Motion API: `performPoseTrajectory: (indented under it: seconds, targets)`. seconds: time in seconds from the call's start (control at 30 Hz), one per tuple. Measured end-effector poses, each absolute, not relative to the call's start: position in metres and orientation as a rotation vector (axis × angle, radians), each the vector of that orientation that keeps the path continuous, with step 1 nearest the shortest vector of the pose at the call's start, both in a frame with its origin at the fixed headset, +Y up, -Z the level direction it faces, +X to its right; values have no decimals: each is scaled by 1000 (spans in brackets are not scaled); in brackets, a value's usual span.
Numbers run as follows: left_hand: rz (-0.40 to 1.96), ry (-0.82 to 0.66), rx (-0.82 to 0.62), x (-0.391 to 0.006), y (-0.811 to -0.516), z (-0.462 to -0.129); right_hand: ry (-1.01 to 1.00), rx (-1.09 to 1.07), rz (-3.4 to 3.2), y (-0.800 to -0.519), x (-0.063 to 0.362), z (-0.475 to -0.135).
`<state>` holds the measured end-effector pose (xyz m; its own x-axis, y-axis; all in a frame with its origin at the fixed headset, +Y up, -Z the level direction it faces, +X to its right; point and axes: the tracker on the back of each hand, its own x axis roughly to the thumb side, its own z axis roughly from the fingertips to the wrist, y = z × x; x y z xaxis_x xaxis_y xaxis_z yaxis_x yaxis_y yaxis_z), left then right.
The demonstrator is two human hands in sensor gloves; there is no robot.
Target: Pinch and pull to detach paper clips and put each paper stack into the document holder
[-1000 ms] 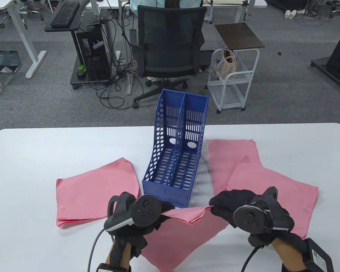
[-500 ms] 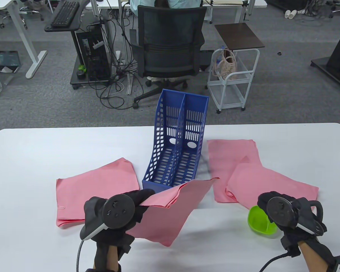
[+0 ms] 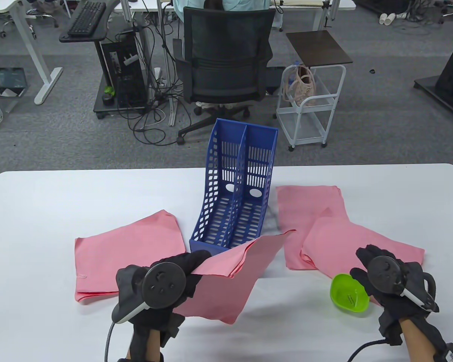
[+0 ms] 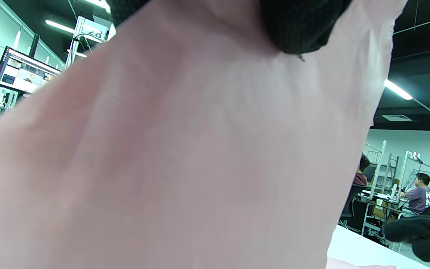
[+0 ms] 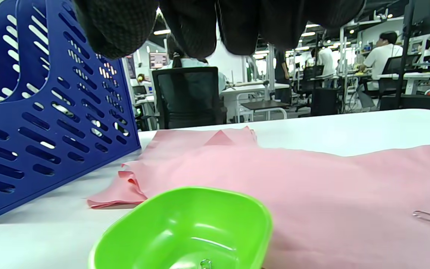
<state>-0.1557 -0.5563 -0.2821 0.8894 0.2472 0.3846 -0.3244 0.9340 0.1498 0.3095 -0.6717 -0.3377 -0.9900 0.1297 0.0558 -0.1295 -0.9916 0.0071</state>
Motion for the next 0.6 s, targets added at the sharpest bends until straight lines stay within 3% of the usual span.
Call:
performPoseTrajectory:
  seconds: [0.13, 0.37, 0.6]
  targets:
    - [268, -325, 228, -146, -538, -278, -73, 83, 2983, -669, 316, -337]
    - [59, -200, 271, -118, -481, -271, -145, 120, 2950, -671, 322, -331]
    - [-128, 1, 339, -79, -443, -293, -239, 121, 2913, -666, 330, -319]
